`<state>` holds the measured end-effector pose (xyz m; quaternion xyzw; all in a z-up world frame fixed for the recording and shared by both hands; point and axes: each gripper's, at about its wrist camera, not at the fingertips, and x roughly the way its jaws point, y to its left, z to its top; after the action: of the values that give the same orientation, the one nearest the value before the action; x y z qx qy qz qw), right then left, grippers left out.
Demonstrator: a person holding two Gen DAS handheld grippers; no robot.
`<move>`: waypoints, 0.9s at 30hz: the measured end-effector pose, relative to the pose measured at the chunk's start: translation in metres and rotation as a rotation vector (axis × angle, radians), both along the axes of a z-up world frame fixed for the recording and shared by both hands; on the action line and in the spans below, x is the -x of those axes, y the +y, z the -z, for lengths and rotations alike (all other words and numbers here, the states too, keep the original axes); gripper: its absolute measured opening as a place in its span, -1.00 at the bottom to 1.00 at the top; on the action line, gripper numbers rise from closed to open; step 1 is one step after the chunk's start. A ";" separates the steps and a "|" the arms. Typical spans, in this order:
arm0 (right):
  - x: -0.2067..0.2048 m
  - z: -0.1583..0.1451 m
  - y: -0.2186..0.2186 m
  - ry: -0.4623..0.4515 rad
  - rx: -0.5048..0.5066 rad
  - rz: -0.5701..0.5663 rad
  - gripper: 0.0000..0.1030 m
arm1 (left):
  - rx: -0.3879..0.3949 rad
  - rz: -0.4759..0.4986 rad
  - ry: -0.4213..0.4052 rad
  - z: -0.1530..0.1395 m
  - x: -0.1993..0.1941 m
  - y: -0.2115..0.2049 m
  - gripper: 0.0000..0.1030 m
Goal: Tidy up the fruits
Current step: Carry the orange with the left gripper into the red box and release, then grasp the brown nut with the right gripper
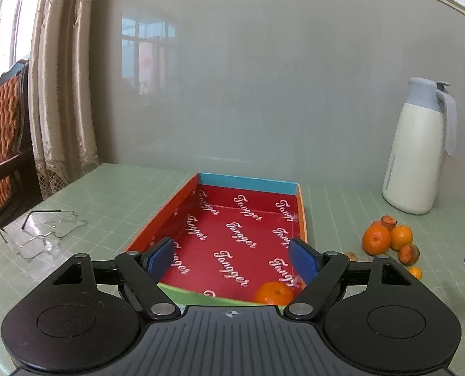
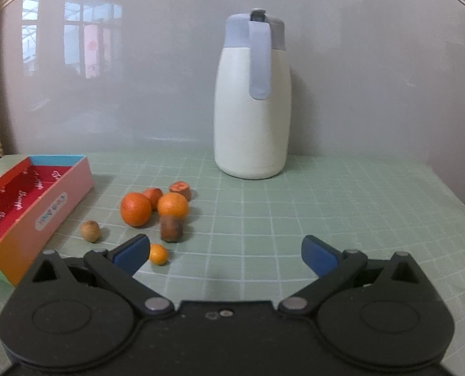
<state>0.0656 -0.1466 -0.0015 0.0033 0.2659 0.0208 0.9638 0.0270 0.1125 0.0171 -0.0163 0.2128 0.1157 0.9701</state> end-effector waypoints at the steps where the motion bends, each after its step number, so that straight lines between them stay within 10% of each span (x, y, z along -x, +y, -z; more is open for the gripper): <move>1: 0.001 -0.001 0.003 -0.003 0.001 -0.008 1.00 | -0.005 -0.001 -0.001 0.000 0.002 0.000 0.55; 27: -0.071 0.031 0.041 0.027 0.059 -0.041 0.75 | 0.037 -0.256 -0.021 0.012 0.018 0.104 0.55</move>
<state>0.1362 -0.1057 -0.0325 -0.0301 0.2793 0.0325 0.9592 0.0093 0.2161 0.0056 -0.0625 0.2010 0.2346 0.9490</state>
